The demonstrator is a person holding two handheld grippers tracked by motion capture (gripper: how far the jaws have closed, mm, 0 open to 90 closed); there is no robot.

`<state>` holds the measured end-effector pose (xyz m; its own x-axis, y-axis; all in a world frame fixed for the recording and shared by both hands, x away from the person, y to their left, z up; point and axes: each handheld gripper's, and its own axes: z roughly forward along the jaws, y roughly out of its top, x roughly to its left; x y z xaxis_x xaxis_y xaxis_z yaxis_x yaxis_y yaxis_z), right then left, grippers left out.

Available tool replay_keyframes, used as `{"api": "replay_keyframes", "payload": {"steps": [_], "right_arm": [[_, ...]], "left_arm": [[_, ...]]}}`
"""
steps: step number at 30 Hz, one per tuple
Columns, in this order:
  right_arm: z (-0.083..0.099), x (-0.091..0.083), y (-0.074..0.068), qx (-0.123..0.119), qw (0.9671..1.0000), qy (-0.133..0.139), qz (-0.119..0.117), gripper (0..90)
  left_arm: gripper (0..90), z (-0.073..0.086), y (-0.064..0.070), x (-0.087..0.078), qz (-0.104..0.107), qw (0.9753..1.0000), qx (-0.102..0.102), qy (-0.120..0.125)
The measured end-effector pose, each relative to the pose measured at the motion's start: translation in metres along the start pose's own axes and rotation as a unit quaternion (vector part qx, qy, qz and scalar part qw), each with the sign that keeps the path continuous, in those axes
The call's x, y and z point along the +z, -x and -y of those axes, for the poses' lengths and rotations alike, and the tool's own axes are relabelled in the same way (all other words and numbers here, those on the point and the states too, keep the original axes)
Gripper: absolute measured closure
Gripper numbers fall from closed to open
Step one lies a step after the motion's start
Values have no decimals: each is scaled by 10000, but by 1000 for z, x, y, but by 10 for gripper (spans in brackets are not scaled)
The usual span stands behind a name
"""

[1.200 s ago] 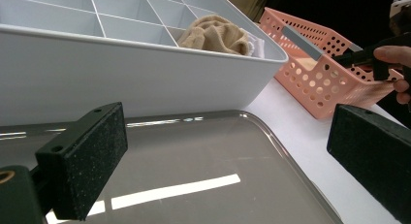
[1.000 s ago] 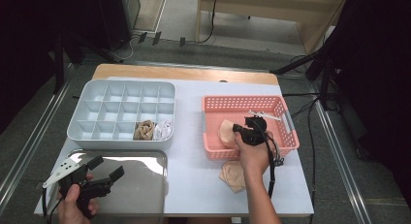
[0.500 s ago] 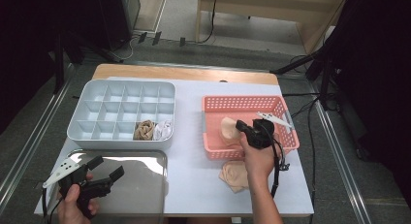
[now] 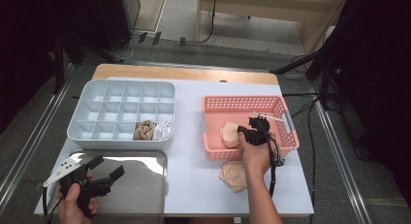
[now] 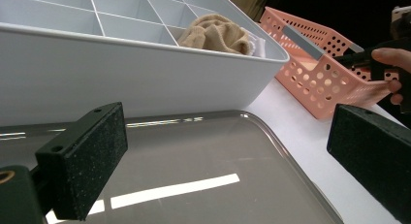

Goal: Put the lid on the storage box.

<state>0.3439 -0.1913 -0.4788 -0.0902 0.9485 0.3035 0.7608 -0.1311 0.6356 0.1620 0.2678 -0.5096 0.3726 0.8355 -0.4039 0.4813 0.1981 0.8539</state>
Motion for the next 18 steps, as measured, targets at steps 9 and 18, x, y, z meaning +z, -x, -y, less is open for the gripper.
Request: {"api": "replay_keyframes", "payload": {"steps": [9, 18], "right_arm": [[0, 12, 2, -173, 9964, -612, 567, 488], [-10, 24, 2, -520, 9832, -1631, 639, 489]], "left_arm": [[15, 2, -5, 2, 5, 10000, -63, -36], [15, 2, -5, 5, 4, 10000, -46, -57]]}}
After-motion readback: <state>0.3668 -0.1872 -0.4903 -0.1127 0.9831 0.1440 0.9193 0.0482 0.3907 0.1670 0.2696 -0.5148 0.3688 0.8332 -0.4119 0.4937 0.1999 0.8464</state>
